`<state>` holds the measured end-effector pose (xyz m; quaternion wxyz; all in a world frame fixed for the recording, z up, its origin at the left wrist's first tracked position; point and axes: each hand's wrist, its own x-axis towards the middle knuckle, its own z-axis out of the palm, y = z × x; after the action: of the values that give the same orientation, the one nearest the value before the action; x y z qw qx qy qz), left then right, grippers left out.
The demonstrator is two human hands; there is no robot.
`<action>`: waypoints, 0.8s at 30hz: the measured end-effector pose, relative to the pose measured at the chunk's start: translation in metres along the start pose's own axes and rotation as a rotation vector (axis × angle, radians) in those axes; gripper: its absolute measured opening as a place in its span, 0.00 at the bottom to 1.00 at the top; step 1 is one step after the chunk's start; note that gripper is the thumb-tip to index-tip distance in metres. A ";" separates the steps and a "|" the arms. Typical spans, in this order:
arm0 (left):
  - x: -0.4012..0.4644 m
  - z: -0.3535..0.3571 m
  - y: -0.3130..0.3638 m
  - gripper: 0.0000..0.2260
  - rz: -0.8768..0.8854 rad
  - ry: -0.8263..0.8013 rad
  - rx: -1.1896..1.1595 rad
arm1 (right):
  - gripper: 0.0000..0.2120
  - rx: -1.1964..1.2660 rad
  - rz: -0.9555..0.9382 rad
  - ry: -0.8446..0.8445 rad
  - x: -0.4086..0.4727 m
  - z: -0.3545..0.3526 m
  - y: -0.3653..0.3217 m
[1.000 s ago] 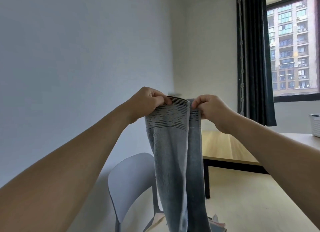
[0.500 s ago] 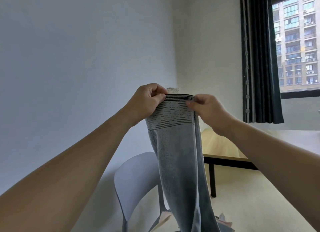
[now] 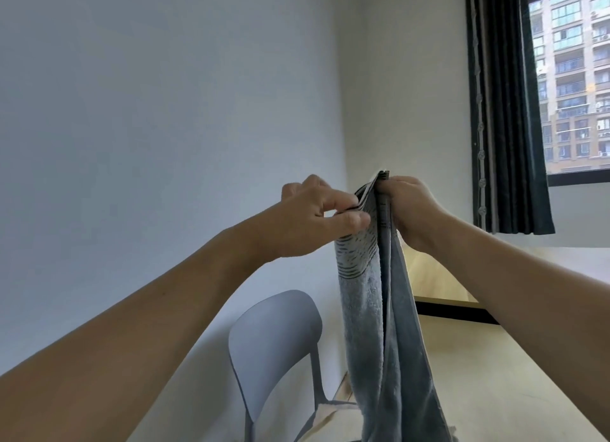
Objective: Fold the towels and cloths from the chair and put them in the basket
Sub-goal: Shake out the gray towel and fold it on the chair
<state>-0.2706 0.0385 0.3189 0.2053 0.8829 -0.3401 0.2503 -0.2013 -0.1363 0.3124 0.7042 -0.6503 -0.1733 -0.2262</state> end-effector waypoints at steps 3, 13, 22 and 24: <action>0.006 -0.002 -0.008 0.16 0.039 0.159 0.208 | 0.07 0.069 0.018 0.091 0.003 -0.009 -0.003; 0.026 -0.015 -0.026 0.10 -0.210 0.320 1.036 | 0.09 -0.051 -0.118 0.068 0.008 0.000 -0.021; 0.043 -0.069 -0.006 0.06 -0.203 0.448 1.047 | 0.11 0.039 -0.273 0.074 0.012 0.017 -0.077; 0.049 -0.085 0.004 0.06 -0.207 0.499 1.053 | 0.12 0.068 -0.316 0.133 0.008 0.022 -0.096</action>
<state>-0.2680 0.0569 0.4154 -0.1632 0.8091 -0.0235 0.5640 -0.2456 -0.1199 0.3993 0.6915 -0.5742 -0.2339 -0.3707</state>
